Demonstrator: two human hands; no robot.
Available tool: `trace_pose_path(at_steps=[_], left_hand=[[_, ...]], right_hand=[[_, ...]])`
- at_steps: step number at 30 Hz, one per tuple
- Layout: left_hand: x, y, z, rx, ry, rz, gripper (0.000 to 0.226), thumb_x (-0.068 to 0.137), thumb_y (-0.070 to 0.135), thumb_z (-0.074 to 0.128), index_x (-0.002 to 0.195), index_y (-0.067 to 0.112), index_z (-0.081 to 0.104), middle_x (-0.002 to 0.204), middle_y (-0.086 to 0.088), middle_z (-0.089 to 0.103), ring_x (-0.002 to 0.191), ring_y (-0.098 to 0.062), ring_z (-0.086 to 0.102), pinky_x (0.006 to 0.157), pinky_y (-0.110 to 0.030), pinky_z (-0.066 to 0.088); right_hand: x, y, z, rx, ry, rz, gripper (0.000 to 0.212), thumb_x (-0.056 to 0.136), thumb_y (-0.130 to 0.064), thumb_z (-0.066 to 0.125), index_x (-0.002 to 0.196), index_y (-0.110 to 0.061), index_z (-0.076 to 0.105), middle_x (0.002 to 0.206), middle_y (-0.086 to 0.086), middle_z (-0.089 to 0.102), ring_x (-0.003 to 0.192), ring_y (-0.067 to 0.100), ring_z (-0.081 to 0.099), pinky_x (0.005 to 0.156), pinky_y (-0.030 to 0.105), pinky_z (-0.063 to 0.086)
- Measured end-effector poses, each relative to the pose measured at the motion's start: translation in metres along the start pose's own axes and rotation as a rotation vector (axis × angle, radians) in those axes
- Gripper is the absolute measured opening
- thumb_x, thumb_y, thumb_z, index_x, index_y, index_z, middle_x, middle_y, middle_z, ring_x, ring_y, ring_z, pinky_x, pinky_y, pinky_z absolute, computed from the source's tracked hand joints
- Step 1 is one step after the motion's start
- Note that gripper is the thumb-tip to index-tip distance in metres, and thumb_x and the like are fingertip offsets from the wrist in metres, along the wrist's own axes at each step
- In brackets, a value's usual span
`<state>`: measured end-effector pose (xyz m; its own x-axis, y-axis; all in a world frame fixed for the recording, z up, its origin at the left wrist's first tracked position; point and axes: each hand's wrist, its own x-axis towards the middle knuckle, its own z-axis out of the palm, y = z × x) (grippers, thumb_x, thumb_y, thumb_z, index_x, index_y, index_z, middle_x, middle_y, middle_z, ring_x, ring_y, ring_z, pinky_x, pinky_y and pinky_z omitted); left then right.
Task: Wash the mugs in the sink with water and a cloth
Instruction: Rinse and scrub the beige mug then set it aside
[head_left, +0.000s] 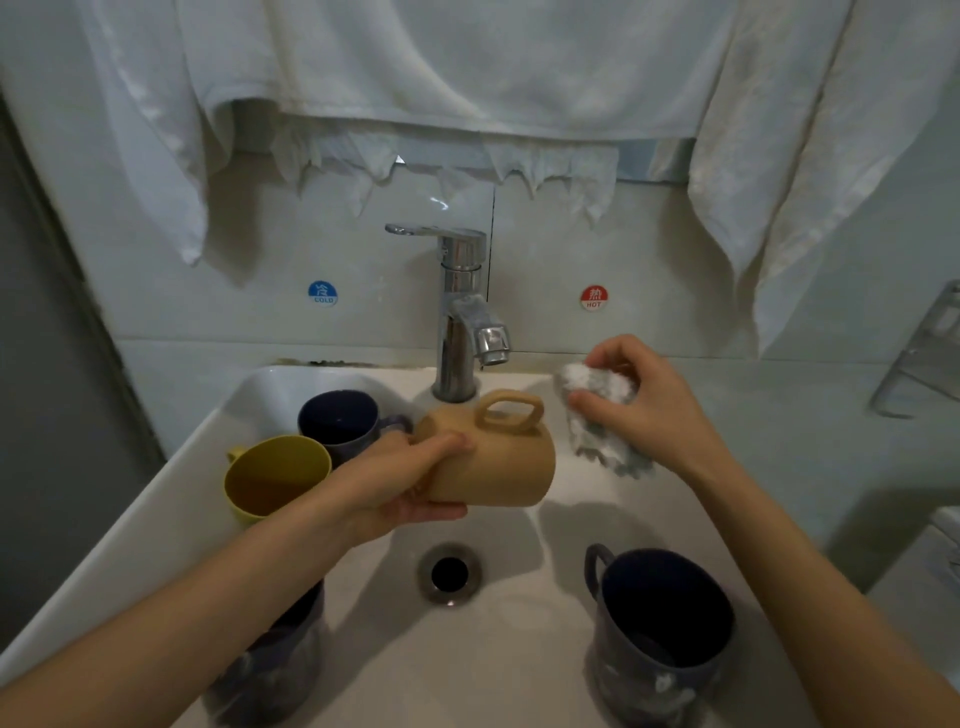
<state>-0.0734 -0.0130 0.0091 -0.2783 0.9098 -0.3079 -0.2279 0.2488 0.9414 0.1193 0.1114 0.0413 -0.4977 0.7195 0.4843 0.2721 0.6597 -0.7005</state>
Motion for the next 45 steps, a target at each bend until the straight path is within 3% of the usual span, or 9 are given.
trace_pose_path(at_steps=[5,12,19,23,25,33,38,41,45], left_hand=[[0.003,-0.001,-0.004,-0.126,0.020,-0.025,0.066,0.080,0.021,0.068,0.137,0.017,0.035,0.119,-0.009,0.048,0.102,-0.029,0.056,0.066,-0.039,0.060],[0.006,-0.003,-0.002,-0.002,0.045,0.050,0.072,0.075,0.028,0.071,0.135,0.010,0.036,0.121,-0.010,0.050,0.106,-0.026,0.056,0.069,-0.035,0.059],[0.005,-0.008,-0.001,0.136,0.176,0.197,0.059,0.077,0.021,0.073,0.119,0.020,0.031,0.109,0.002,0.045,0.104,-0.020,0.054,0.074,-0.034,0.058],[0.002,-0.004,-0.004,0.290,0.157,0.279,0.065,0.076,0.018,0.075,0.118,0.026,0.026,0.108,0.005,0.042,0.101,-0.016,0.053,0.078,-0.033,0.057],[-0.002,-0.004,-0.001,0.442,0.115,0.344,0.073,0.072,0.019,0.078,0.120,0.031,0.023,0.110,0.009,0.039,0.101,-0.012,0.050,0.079,-0.027,0.054],[-0.004,-0.012,0.004,0.829,0.056,0.782,0.087,0.065,0.019,0.083,0.124,0.034,0.021,0.122,0.016,0.033,0.107,-0.002,0.045,0.079,-0.007,0.045],[0.003,-0.012,0.001,0.860,-0.006,0.639,0.098,0.066,0.021,0.083,0.126,0.037,0.007,0.130,0.007,0.019,0.119,-0.011,0.037,0.081,-0.007,0.041],[-0.002,-0.007,0.005,0.428,-0.108,0.280,0.120,0.056,0.036,0.081,0.141,0.040,-0.004,0.132,0.004,0.027,0.117,-0.017,0.046,0.086,-0.026,0.050],[-0.001,-0.009,0.007,0.281,-0.024,0.224,0.090,0.068,0.027,0.076,0.140,0.024,0.022,0.136,-0.002,0.040,0.111,-0.020,0.054,0.083,-0.039,0.056]], right_hand=[[-0.008,-0.008,0.018,-0.083,-0.211,-0.339,0.030,0.072,-0.025,0.078,0.097,-0.022,0.063,0.096,-0.011,0.062,0.090,0.003,0.058,0.077,0.015,0.047],[-0.020,-0.004,0.048,-0.331,-0.014,-0.476,0.039,0.076,-0.032,0.069,0.112,-0.017,0.065,0.107,0.001,0.066,0.098,0.018,0.057,0.083,0.026,0.046],[-0.012,-0.002,0.031,-0.189,-0.171,-0.192,0.020,0.075,-0.028,0.075,0.094,-0.031,0.070,0.080,-0.013,0.064,0.074,0.005,0.061,0.071,0.017,0.049],[-0.002,-0.002,0.009,0.136,0.146,-0.087,0.009,0.076,-0.032,0.059,0.074,-0.023,0.059,0.067,-0.009,0.058,0.060,-0.002,0.054,0.057,0.008,0.042],[0.001,0.000,0.006,0.229,0.240,0.001,0.011,0.082,-0.029,0.060,0.079,-0.019,0.057,0.072,-0.003,0.057,0.061,-0.004,0.052,0.056,0.009,0.041],[0.001,0.011,0.032,0.218,-0.169,0.430,0.034,0.091,-0.042,0.053,0.118,-0.022,0.049,0.112,0.007,0.061,0.097,0.020,0.061,0.086,0.035,0.049],[-0.001,0.007,0.033,0.336,-0.120,0.451,0.021,0.089,-0.027,0.059,0.109,-0.022,0.052,0.096,0.002,0.063,0.094,0.020,0.062,0.079,0.030,0.051],[-0.004,-0.001,0.033,0.261,-0.079,0.304,0.015,0.088,-0.020,0.061,0.099,-0.025,0.052,0.094,0.001,0.062,0.087,0.017,0.062,0.074,0.028,0.052],[-0.007,-0.006,0.036,0.196,-0.058,0.236,0.022,0.090,-0.022,0.059,0.107,-0.025,0.044,0.088,-0.011,0.055,0.079,0.003,0.056,0.061,0.015,0.044]])
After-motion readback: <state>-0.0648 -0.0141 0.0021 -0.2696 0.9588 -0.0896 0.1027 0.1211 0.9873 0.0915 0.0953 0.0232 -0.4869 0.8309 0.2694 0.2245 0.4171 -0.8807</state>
